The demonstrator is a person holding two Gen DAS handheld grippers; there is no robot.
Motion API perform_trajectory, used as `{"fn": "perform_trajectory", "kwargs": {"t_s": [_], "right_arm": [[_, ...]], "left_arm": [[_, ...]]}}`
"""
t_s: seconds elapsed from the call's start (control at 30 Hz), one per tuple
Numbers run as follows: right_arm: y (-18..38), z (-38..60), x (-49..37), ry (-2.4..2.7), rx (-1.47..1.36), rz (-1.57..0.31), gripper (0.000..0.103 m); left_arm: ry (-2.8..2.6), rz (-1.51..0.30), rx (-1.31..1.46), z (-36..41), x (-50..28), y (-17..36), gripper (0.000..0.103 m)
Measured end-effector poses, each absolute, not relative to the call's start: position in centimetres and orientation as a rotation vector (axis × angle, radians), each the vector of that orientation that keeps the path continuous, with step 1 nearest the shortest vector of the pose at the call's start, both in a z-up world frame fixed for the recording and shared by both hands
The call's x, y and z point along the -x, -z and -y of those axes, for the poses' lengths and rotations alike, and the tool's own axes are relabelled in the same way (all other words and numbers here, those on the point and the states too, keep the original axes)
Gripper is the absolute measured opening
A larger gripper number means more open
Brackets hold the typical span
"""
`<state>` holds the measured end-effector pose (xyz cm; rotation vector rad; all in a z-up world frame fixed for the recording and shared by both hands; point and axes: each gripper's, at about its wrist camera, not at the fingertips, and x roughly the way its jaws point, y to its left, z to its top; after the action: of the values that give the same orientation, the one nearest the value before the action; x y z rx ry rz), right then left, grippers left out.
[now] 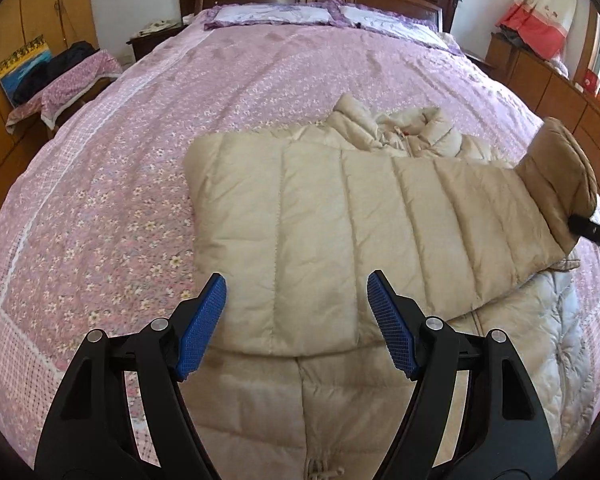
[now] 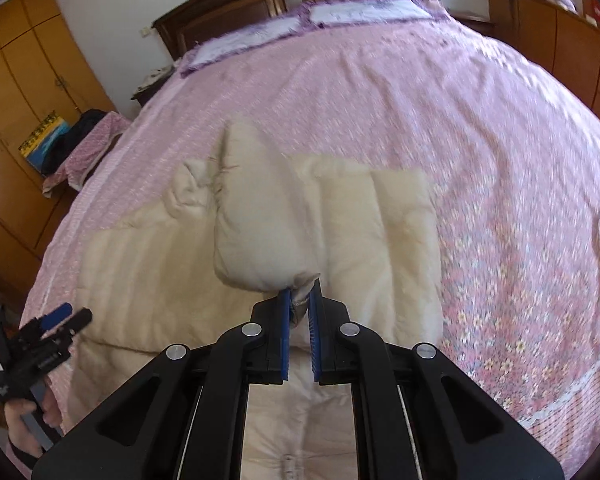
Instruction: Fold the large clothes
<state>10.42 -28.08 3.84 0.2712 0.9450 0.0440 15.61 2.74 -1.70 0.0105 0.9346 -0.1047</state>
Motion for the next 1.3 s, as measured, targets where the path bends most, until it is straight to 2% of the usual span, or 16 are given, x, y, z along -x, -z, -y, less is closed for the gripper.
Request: {"fn": "perform_trajectory", "kwargs": {"t_s": [0.2,0.3,0.4,0.5,0.7,0.8,0.87,0.9,0.93,0.97,1.03,1.3], "right_arm": [[-1.3,29.5,-10.2,-0.019,-0.325,-0.978,0.011],[-1.3,29.7,-9.5,-0.016,-0.316,-0.972,0.029],[-1.7,30.0,-8.6,-0.017,-0.294,-0.96,0.035],[-2.2,30.8,-8.2,-0.001,-0.293,-0.939,0.059],[-3.1,33.3,-8.5,0.076,-0.363,-0.9,0.067],[-2.9,34.0,-9.7,0.083,-0.407,-0.906,0.066],[-2.4,33.7,-10.6,0.062,-0.411,-0.931,0.041],[-2.2,33.6,-10.6,0.058,-0.41,-0.943,0.023],[-2.1,33.6,-10.6,0.07,-0.424,-0.948,0.015],[-2.2,33.7,-10.4,0.075,-0.448,-0.941,0.014],[-2.6,34.1,-9.7,0.116,-0.451,-0.917,0.012],[0.1,34.9,-9.5,0.155,-0.42,-0.965,0.013]], "left_arm": [[0.087,-0.948,-0.025,-2.3,-16.0,2.6,0.073],[0.085,-0.945,-0.034,-2.2,-15.9,2.5,0.073],[0.086,-0.938,-0.04,-2.2,-15.8,2.2,0.073],[0.083,-0.93,-0.04,-2.4,-15.7,1.8,0.073],[0.1,-0.898,-0.027,-3.0,-15.3,0.5,0.073],[0.117,-0.871,-0.022,-3.2,-15.3,0.0,0.073],[0.132,-0.859,-0.022,-3.2,-15.6,-0.1,0.073],[0.147,-0.853,-0.019,-3.1,-15.9,0.0,0.07],[0.156,-0.852,-0.016,-3.0,-16.2,0.2,0.061],[0.155,-0.859,-0.013,-3.0,-16.7,0.5,0.055],[0.132,-0.885,-0.008,-3.1,-18.2,1.4,0.051],[0.082,-0.94,-0.01,-2.7,-21.6,4.8,0.046]]}}
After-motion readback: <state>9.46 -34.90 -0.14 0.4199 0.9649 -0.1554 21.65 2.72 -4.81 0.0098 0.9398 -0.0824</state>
